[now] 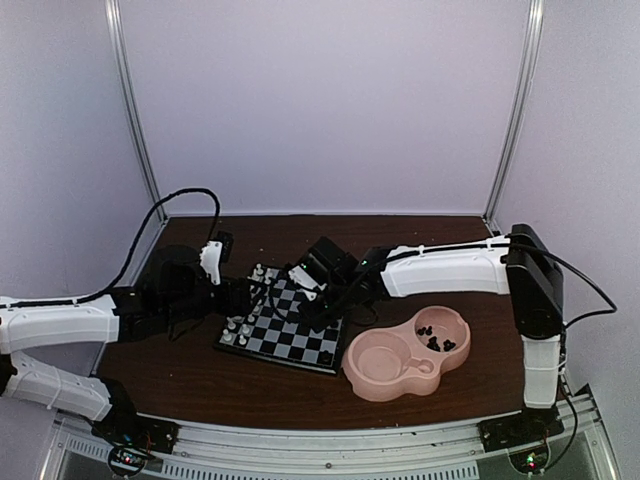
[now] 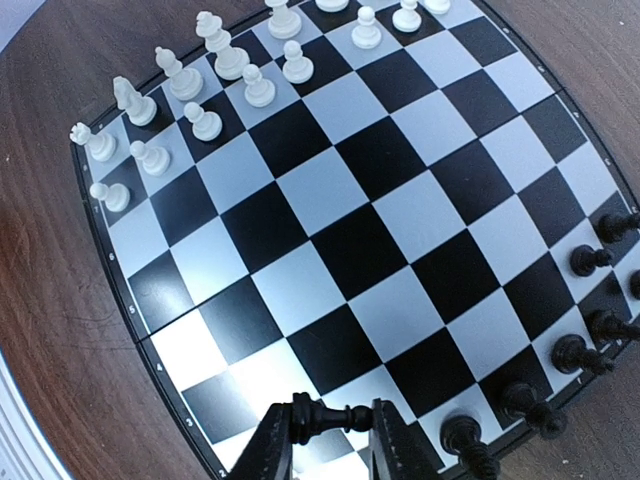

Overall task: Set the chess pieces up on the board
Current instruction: Place the pawn on the chessboard.

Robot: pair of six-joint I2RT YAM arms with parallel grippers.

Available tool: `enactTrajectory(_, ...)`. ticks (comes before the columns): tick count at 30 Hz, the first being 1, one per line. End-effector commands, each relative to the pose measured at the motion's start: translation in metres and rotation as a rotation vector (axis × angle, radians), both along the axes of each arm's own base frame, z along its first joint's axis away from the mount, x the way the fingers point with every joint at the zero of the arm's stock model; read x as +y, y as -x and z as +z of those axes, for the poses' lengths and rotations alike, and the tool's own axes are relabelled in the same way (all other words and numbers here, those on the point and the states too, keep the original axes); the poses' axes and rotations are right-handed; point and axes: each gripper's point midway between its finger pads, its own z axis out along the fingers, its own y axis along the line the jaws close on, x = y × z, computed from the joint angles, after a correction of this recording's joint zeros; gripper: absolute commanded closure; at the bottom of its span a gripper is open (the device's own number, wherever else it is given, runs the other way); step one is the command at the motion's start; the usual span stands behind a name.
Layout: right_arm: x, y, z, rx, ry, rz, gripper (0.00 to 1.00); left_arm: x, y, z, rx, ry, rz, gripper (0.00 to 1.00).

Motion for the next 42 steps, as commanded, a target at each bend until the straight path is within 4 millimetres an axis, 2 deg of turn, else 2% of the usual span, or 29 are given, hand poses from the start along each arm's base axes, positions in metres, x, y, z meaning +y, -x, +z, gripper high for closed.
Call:
enactTrajectory(1,0.016,0.000,-0.006,0.003,0.008,0.024,0.76,0.014,-0.007,0.006,-0.051,-0.002,0.079,0.19)
enactTrajectory(7,0.018,-0.007,-0.021,-0.007,0.046,0.003,0.75,0.031,-0.013,0.003,-0.063,-0.022,0.176,0.16)
enactTrajectory(13,0.022,-0.009,-0.032,-0.003,0.062,0.008,0.72,0.030,-0.014,0.001,-0.062,-0.038,0.174,0.16)
enactTrajectory(25,0.026,-0.010,-0.032,-0.014,0.055,0.014,0.58,0.029,-0.015,0.000,-0.061,-0.056,0.163,0.16)
enactTrajectory(29,0.028,-0.009,-0.021,-0.027,0.023,0.016,0.58,0.028,-0.015,0.000,-0.061,-0.062,0.156,0.16)
enactTrajectory(35,0.025,0.000,0.021,-0.073,-0.100,0.040,0.56,0.018,-0.015,-0.003,-0.056,-0.097,0.101,0.17)
enactTrajectory(36,0.023,0.002,0.036,-0.091,-0.137,0.038,0.56,0.015,-0.015,-0.004,-0.055,-0.107,0.086,0.17)
enactTrajectory(39,0.012,0.006,0.054,-0.126,-0.193,0.020,0.56,0.006,-0.016,-0.009,-0.053,-0.138,0.036,0.20)
enactTrajectory(42,-0.003,0.004,0.070,-0.171,-0.215,-0.027,0.56,-0.015,-0.012,-0.016,-0.050,-0.168,-0.088,0.22)
